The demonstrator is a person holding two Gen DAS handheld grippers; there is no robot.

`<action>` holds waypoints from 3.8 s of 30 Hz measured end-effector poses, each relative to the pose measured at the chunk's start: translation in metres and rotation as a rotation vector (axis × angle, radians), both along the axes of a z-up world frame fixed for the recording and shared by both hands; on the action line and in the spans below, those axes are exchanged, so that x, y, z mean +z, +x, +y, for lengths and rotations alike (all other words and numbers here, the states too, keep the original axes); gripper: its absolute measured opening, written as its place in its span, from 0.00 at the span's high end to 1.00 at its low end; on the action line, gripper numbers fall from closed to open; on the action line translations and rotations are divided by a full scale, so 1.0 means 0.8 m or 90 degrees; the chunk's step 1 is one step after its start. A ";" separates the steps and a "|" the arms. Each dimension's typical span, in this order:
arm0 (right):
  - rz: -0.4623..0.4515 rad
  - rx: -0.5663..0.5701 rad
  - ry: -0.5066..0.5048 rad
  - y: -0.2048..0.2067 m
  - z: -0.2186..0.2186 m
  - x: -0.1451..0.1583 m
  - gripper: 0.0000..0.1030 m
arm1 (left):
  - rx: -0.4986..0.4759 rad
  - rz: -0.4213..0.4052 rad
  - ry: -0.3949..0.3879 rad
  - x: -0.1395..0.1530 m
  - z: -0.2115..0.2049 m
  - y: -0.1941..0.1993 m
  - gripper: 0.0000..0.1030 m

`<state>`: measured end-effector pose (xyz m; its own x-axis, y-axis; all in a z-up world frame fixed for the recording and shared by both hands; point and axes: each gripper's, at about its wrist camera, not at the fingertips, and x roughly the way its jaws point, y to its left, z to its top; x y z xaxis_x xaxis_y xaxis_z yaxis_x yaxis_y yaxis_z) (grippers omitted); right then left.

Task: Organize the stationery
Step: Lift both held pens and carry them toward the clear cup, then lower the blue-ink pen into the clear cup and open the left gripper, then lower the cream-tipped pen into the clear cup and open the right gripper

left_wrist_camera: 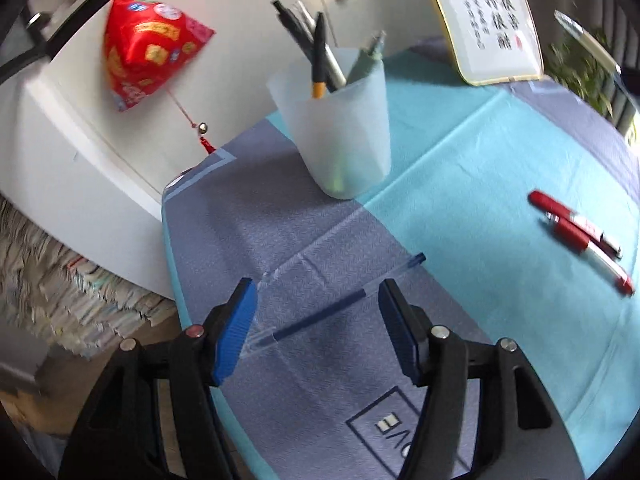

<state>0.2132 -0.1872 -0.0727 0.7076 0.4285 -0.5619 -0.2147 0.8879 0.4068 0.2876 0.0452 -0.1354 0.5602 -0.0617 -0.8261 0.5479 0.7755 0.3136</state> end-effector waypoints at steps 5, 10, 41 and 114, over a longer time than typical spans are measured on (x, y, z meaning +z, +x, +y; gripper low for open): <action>0.010 -0.006 0.007 0.005 -0.001 -0.004 0.90 | -0.099 0.098 0.047 -0.020 -0.007 0.009 0.41; 0.015 -0.009 0.010 0.008 -0.001 -0.006 0.90 | -0.123 0.144 0.031 -0.024 -0.011 0.018 0.58; 0.024 -0.008 0.065 0.003 -0.013 -0.009 0.90 | -0.127 0.029 -0.068 0.037 -0.035 -0.023 0.92; -0.090 0.021 0.074 0.097 0.049 0.029 0.90 | 0.169 -0.282 -0.439 0.108 0.001 0.033 0.49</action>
<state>0.2905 -0.1478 -0.0496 0.7606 0.5092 -0.4027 -0.3056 0.8281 0.4699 0.3143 0.0457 -0.0487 0.8887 -0.2909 -0.3543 0.2600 0.9564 -0.1330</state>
